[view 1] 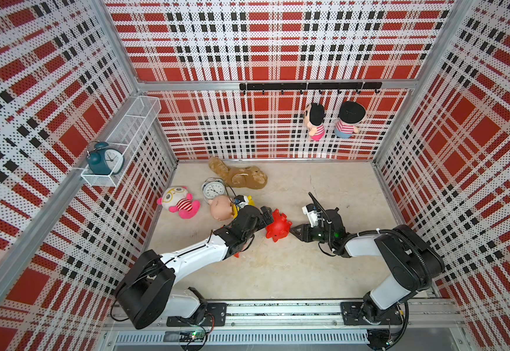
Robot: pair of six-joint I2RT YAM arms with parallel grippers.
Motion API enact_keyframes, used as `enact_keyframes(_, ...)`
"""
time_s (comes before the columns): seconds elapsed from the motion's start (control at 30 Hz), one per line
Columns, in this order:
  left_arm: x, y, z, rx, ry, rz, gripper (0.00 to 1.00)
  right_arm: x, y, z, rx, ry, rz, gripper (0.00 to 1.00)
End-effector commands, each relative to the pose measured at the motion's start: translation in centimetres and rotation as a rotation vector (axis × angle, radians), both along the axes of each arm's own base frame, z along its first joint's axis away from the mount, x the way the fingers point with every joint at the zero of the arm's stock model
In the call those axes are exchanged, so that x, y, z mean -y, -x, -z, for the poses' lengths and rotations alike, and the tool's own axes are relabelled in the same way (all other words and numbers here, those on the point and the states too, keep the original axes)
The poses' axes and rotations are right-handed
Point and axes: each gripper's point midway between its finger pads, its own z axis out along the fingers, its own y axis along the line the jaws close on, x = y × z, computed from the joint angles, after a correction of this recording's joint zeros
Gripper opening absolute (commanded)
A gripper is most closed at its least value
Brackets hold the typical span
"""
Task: Open piggy banks
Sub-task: Adjust the piggy bank at the center of the board.
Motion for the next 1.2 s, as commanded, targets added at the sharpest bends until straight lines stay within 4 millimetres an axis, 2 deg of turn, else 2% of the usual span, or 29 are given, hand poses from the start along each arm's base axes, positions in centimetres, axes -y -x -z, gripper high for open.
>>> enact_keyframes(0.0,1.5,0.6,-0.3,-0.061,-0.061,0.080,0.98,-0.8,0.8,-0.2,-0.002,-0.051,-0.011,0.32)
enact_keyframes(0.1,2.5,0.9,0.3,-0.098,-0.072,0.115,0.98,-1.2,1.3,0.2,-0.010,-0.057,-0.017,0.32)
enact_keyframes(0.27,2.9,0.8,2.4,-0.197,-0.142,0.162,0.98,-1.5,1.8,0.7,-0.024,-0.071,-0.024,0.32)
enact_keyframes(0.63,5.8,-0.6,4.6,-0.284,-0.195,0.251,0.98,-2.2,1.8,0.9,-0.035,-0.116,-0.032,0.32)
enact_keyframes(0.97,5.4,-0.1,6.7,-0.342,-0.203,0.248,0.98,-2.2,1.8,0.9,-0.022,-0.114,-0.036,0.32)
enact_keyframes(1.17,5.2,0.1,8.3,-0.382,-0.267,0.303,0.98,-2.3,2.0,0.5,-0.006,-0.117,-0.047,0.32)
